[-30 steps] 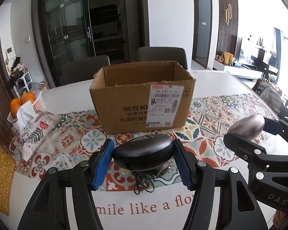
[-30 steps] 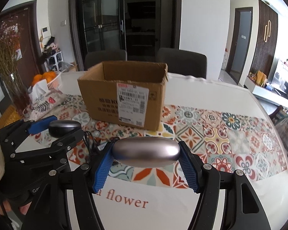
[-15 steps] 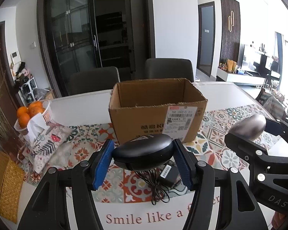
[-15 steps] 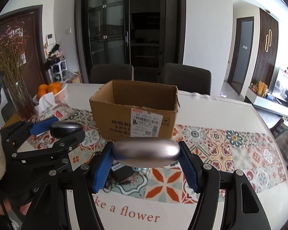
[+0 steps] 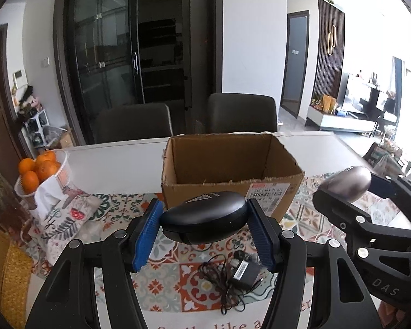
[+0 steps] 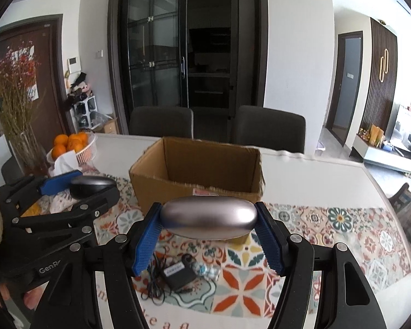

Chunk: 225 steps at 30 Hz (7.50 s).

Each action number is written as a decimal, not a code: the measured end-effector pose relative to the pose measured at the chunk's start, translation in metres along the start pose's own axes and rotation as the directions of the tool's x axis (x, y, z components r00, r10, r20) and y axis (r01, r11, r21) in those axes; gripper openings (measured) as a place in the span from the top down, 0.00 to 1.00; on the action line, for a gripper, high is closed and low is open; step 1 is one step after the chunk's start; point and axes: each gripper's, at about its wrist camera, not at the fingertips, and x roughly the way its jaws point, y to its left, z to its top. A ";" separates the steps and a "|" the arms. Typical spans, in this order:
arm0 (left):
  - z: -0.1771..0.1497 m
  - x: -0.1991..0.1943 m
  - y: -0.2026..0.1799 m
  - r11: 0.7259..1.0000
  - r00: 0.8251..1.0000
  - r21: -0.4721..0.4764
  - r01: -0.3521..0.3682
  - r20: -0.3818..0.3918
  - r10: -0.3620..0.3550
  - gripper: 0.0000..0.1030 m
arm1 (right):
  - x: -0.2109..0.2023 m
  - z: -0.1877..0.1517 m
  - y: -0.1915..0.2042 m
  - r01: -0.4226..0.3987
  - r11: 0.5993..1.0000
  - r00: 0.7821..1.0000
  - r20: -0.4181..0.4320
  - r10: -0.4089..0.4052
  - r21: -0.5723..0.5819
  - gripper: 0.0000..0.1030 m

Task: Organize rigid objects
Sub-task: 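Carry the silver case and grey speaker over the cardboard box with both tools, then open both tools to drop the case and speaker into the box, then withdraw both tools toward the white figurine and black charger, then grasp the white figurine with the right tool while the left tool grasps the black charger, then lift and carry the figurine and black charger over the cardboard box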

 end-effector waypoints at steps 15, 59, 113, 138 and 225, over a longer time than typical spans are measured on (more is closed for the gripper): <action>0.050 0.042 0.004 0.999 1.000 0.051 -0.002 0.032 0.000 0.40 | 0.046 0.043 -0.011 0.010 1.000 1.000 0.024 -0.011 0.004 0.36; 0.054 0.117 0.003 0.991 0.992 0.118 -0.069 -0.092 0.081 0.19 | 0.129 0.050 -0.029 0.097 0.994 0.988 -0.116 -0.101 -0.042 0.24; -0.086 0.072 0.001 0.975 0.962 0.115 -0.192 -0.177 0.210 0.05 | 0.105 -0.080 -0.014 -0.034 0.994 0.965 -0.254 0.060 0.105 0.25; -0.109 0.102 0.004 0.971 0.940 0.140 -0.196 -0.254 0.227 0.05 | 0.175 -0.115 -0.021 0.008 0.968 0.893 -0.438 0.106 0.251 0.42; -0.095 0.075 -0.034 0.978 0.950 0.086 0.192 -0.266 -0.163 0.60 | 0.061 -0.087 -0.029 0.020 0.978 0.954 -0.298 0.044 0.208 0.63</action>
